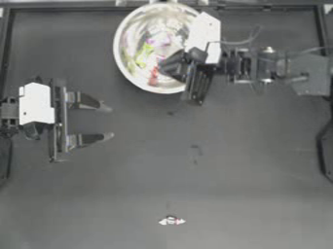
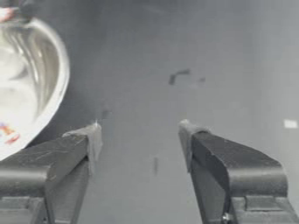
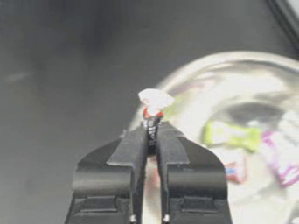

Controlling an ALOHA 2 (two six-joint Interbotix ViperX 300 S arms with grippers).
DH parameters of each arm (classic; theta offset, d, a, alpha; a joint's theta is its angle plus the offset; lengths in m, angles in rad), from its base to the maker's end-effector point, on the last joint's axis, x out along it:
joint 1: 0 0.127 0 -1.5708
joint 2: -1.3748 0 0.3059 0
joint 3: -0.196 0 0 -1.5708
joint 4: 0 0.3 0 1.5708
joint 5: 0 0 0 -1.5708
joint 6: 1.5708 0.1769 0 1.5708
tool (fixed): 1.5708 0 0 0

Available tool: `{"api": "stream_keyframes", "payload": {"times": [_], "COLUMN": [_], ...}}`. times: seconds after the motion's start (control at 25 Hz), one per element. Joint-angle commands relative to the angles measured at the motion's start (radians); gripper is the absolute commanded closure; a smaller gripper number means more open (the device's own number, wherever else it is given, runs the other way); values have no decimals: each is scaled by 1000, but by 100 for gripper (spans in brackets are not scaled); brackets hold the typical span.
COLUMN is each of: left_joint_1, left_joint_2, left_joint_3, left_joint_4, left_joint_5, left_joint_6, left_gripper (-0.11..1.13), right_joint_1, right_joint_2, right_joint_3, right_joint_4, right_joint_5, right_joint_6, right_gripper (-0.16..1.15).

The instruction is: Put candies in bowl

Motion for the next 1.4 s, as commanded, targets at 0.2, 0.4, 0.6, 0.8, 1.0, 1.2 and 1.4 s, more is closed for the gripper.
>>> {"api": "stream_keyframes", "payload": {"times": [0.2, 0.4, 0.6, 0.8, 1.0, 1.2, 1.4], "left_joint_1": [0, -5, -5, -5, -6, -6, -20], "left_joint_2": [-12, -12, -12, -12, -12, -11, -9], "left_joint_3": [-20, -21, -21, -20, -21, -21, -32], "left_joint_4": [-21, -29, -31, -31, -31, -31, -31], "left_joint_5": [-8, -8, -8, -8, -3, 9, 48], "left_joint_6": [-2, 0, 0, 0, 2, 2, 3], "left_gripper": [12, 12, 12, 12, 12, 9, 9], "right_joint_1": [-127, -144, -147, -144, -83, 8, 123], "right_joint_2": [87, 129, 135, 104, -6, -158, -302], "right_joint_3": [-29, -49, -57, -23, 48, 126, 219], "right_joint_4": [-37, -34, -35, -34, -25, -18, 20], "right_joint_5": [-126, -153, -175, -241, -239, -176, -80], "right_joint_6": [5, 3, -2, 3, 3, 5, 5], "right_gripper": [60, 49, 3, -2, -1, -1, -1]}}
